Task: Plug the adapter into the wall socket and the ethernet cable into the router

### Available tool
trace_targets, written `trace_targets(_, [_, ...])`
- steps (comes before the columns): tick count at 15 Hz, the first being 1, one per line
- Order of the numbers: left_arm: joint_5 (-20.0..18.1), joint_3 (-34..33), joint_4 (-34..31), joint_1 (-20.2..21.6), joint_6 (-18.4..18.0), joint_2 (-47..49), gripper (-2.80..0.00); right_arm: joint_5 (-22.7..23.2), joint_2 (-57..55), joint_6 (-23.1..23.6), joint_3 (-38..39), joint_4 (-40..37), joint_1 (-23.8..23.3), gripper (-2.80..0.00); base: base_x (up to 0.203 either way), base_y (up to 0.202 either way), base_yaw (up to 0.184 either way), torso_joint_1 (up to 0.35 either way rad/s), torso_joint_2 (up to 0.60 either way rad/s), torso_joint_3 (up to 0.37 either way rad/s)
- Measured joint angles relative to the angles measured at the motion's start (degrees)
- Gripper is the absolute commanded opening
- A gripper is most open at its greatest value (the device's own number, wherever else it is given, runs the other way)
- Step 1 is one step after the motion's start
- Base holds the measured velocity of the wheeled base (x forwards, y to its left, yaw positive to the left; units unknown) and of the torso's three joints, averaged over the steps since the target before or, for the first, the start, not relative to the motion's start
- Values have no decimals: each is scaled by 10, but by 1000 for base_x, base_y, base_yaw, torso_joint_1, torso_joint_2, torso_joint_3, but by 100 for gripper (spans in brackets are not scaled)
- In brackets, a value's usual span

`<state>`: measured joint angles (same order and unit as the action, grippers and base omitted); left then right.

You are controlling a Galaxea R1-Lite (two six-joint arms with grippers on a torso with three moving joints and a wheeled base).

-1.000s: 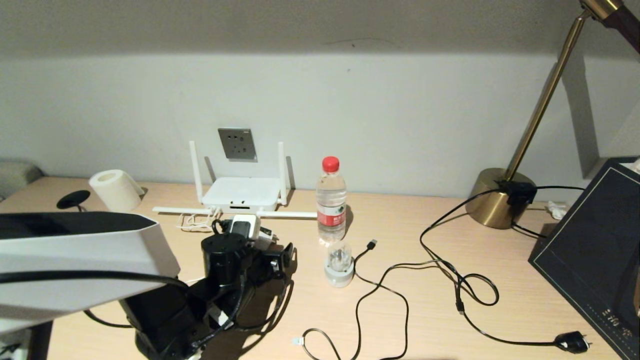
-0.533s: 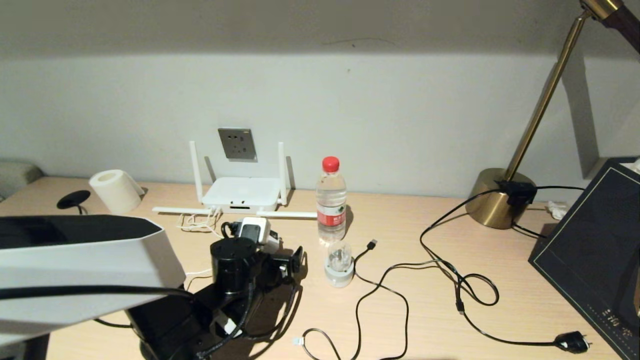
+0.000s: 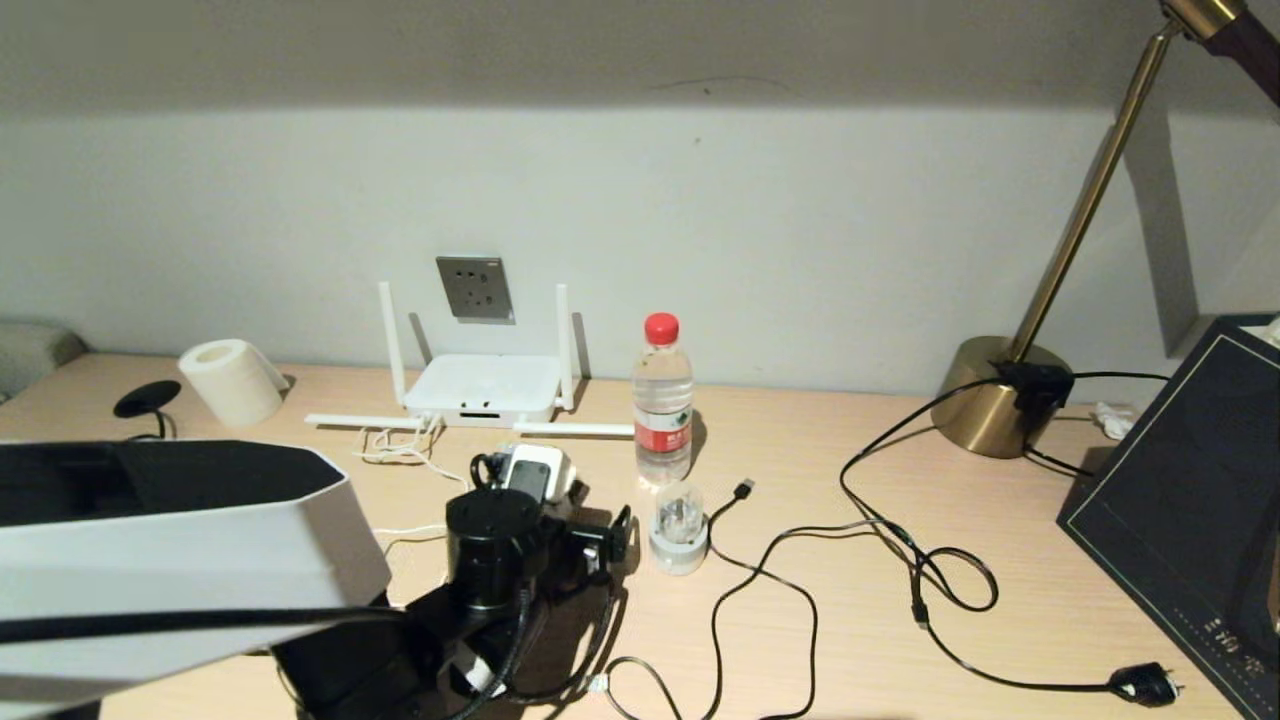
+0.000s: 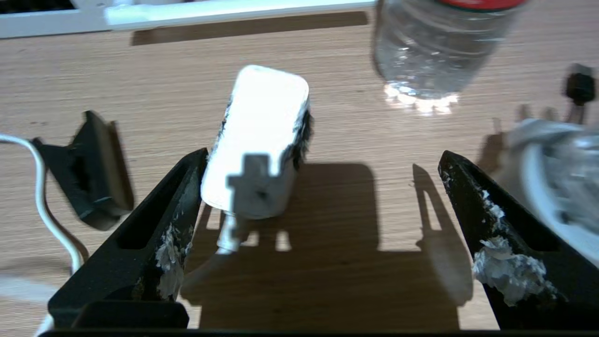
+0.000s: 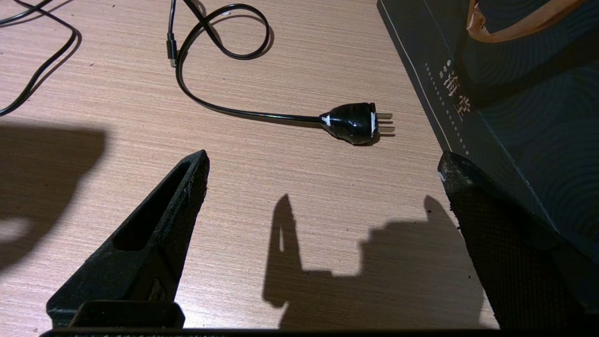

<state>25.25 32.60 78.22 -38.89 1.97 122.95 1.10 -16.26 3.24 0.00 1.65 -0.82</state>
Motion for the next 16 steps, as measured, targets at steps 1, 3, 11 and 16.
trace_targets(1, [2, 1, 0, -9, -1, 0, 0, 0, 0, 0, 0, 0, 0, 0, 0, 0, 0, 0, 0, 0])
trace_targets(3, [7, 2, 0, -23, -2, -2, 0, 0, -1, 0, 0, 0, 4, 0, 0, 0, 0, 0, 0, 0])
trace_targets(11, [10, 3, 0, -12, -10, -20, 0, 0, -3, 0, 0, 0, 12, 0, 0, 0, 0, 0, 0, 0])
trace_targets(16, [-7, 14, -1, 15, -26, -23, 0, 0, -10, 0, 0, 0, 20, 0, 0, 0, 0, 0, 0, 0])
